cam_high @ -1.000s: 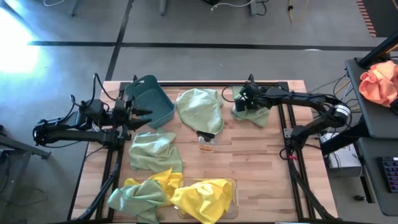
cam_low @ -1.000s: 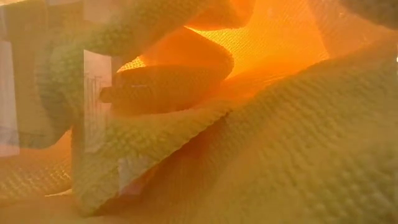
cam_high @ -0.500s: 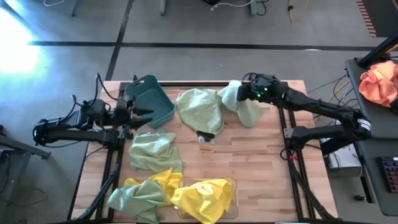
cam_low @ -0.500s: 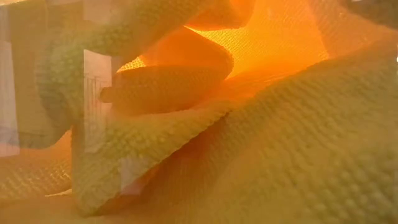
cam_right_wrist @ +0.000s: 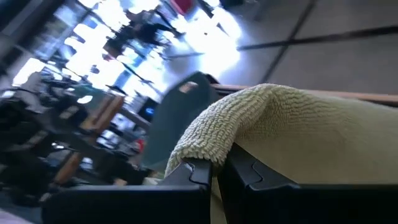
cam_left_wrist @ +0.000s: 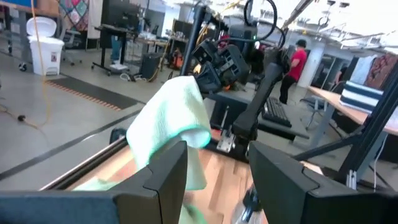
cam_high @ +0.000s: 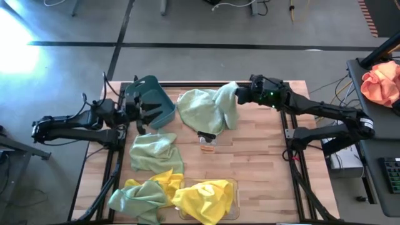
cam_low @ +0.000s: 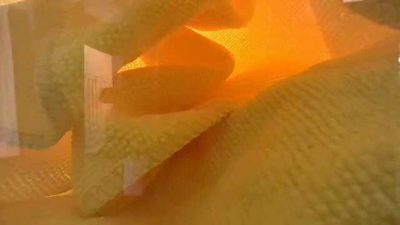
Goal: Sort microfiber towel by color & place in baskets
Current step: Put the green towel into the green bin
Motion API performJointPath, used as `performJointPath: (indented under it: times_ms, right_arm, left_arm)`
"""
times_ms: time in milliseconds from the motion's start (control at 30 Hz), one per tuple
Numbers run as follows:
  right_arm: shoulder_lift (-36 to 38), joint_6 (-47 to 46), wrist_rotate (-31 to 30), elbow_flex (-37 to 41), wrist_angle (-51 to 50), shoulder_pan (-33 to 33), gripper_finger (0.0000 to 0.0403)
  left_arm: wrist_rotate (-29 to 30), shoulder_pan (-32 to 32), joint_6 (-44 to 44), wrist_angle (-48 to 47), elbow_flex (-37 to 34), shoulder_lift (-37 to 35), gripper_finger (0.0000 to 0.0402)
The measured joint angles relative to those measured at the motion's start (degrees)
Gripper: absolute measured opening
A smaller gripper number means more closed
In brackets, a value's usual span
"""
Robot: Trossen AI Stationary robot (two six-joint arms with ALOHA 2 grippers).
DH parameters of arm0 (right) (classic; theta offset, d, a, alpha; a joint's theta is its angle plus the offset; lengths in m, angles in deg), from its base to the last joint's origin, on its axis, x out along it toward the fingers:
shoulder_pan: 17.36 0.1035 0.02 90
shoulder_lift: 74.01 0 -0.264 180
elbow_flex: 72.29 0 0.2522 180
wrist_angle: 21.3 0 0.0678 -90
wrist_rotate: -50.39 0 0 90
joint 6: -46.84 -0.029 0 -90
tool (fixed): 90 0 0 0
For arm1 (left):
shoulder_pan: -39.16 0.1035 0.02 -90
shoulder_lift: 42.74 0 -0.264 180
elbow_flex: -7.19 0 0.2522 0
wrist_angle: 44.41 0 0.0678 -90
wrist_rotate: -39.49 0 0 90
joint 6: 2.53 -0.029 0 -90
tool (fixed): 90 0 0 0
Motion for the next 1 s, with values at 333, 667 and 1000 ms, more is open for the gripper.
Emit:
performJointPath:
  times_ms: [333, 667, 1000]
  right_arm:
    - [-6.22, -0.49, 4.06, -3.77, 9.69, 3.54, 0.0009]
    - [-17.33, 6.28, 9.4, -18.99, 6.27, 8.41, 0.0009]
    - [-27.54, 12.83, 10.95, -33.58, -6.9, 11.17, 0.0009]
  left_arm:
    - [-0.76, 0.01, -0.07, 6.99, 0.0, 6.72, 0.0157]
    - [-0.74, 0.17, -4.36, 12.31, 4.11, 14.41, 0.0157]
    - [-2.1, 0.6, -9.12, 5.42, 14.17, 23.81, 0.0157]
